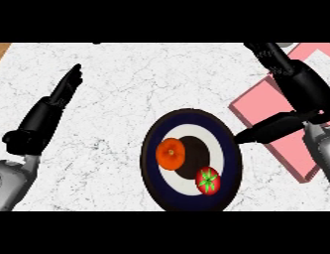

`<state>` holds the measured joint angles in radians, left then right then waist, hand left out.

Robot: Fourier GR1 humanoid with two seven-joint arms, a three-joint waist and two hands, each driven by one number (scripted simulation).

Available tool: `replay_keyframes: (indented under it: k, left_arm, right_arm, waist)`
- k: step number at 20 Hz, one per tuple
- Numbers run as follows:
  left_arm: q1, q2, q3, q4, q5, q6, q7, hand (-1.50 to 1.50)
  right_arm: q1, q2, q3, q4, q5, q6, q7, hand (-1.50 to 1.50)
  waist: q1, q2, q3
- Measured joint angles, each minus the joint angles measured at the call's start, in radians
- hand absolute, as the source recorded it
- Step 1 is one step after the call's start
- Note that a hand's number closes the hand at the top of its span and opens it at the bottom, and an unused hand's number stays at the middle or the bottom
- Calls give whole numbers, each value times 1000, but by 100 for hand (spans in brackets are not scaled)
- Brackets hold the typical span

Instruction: Pick the squash from the plate and place it in the cardboard box

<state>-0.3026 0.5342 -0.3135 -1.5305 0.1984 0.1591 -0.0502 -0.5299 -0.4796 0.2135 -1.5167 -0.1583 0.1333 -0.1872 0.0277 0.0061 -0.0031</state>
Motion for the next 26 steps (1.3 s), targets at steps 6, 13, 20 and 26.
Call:
replay_keyframes:
  k: [6,13,20,26]
  left_arm:
    - [1,-9,-20,19,-17,-44,-26,0]
    - [32,-7,-1,40,-24,-75,-67,0]
    - [19,-9,24,64,-29,-97,-66,0]
    - [36,-18,35,25,-46,-100,-39,0]
  right_arm:
    - [-86,-64,101,45,185,101,-184,-150]
    - [-190,-117,239,5,390,193,-142,-150]
    - [-266,-95,402,-127,540,338,60,-150]
    - [-289,18,493,-235,620,459,322,-150]
  waist:
    - [-5,0,2]
    - [-17,-6,2]
    - [-27,-10,1]
    - [-27,-12,2]
